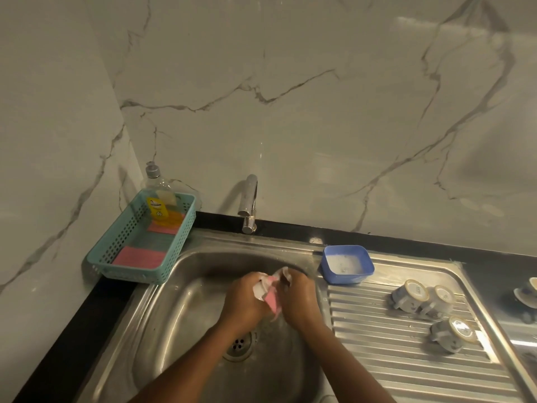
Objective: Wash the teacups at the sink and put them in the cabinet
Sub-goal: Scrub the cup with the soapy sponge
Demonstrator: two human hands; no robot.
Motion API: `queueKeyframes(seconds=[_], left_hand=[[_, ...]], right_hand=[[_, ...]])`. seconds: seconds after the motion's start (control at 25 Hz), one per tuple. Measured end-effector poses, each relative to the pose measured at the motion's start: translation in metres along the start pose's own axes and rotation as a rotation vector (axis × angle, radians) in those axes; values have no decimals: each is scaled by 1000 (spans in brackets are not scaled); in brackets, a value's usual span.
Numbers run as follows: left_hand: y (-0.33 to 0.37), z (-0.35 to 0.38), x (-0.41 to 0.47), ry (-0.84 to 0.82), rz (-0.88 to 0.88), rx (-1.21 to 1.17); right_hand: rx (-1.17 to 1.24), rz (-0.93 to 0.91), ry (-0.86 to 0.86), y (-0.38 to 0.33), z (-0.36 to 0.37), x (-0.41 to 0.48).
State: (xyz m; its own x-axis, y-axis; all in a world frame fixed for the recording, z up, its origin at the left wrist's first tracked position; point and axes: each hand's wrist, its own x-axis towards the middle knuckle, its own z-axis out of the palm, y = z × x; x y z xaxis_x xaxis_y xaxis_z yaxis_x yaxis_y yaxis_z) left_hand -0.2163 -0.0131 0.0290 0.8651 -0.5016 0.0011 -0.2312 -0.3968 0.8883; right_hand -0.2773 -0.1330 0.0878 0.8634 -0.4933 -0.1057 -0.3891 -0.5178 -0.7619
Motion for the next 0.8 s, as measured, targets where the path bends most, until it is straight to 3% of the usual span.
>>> queueKeyframes(seconds=[0.12,0.36,0.48,0.64,0.8], left_hand=[[-9,2,-2,10,21,3],[2,0,3,-10,75,75],[1,2,6,-10,103,71],[2,7,3,-7,48,83],[3,10,3,-13,59,99]], right_hand=[[-251,-83,-84,6,1,-5],[-131,32,35,15,3,2],[-162,-26,-64,11,3,4],[-98,-1,36,10,-3,5],[-143,-79,-47,2,3,-7]])
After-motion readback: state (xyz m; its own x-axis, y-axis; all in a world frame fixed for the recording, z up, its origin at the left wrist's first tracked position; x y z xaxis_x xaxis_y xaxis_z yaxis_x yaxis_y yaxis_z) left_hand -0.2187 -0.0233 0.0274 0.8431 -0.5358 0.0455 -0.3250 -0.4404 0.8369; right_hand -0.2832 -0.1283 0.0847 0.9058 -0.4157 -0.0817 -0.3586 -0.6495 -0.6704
